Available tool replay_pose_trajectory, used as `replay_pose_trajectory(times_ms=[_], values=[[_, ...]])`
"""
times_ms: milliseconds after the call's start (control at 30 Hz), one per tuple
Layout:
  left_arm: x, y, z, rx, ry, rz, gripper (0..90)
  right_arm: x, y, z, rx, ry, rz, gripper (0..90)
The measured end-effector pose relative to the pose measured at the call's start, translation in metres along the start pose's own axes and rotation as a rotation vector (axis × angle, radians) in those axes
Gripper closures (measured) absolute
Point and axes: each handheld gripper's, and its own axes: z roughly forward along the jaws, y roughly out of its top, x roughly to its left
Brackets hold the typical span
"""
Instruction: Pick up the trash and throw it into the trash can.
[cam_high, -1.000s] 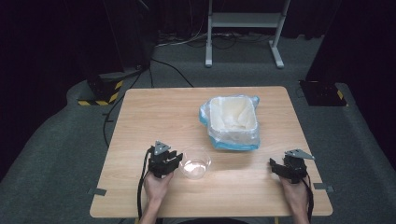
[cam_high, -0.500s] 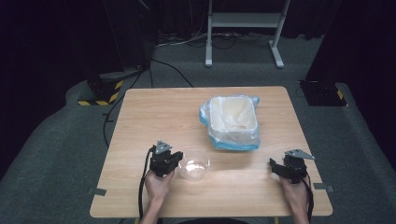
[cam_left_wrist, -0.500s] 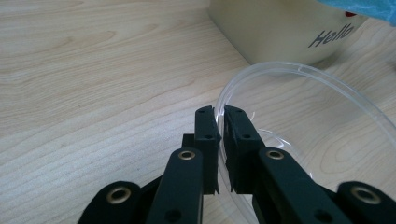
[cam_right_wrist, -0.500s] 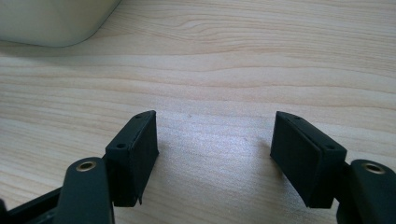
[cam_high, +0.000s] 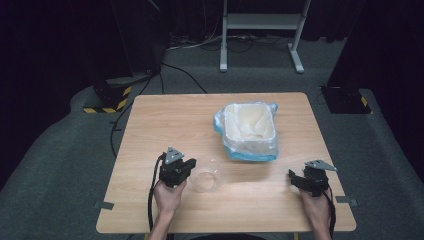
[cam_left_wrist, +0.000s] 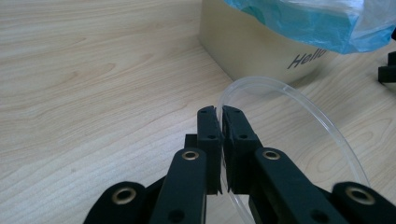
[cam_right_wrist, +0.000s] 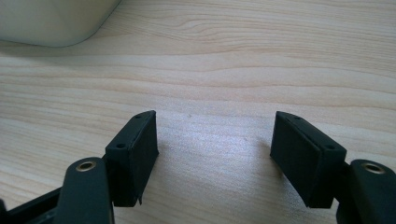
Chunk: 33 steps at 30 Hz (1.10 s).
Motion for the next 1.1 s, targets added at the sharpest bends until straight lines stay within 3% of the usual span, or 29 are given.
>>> replay_pose_trajectory(times_ms=[400,533,1100], values=[[-0.005,0.019,-0.002,-0.015,-0.034,0.049,86.2,0.000,0.000,0.000,0.001,0.000,0.002,31.3],[-0.006,0.027,-0.003,-0.032,-0.064,0.034,86.2,0.000,0.000,0.000,0.001,0.001,0.002,31.2],[-0.003,0.055,-0.010,-0.064,-0.106,0.010,86.2,-0.001,0.000,0.000,0.001,0.010,-0.002,30.0]])
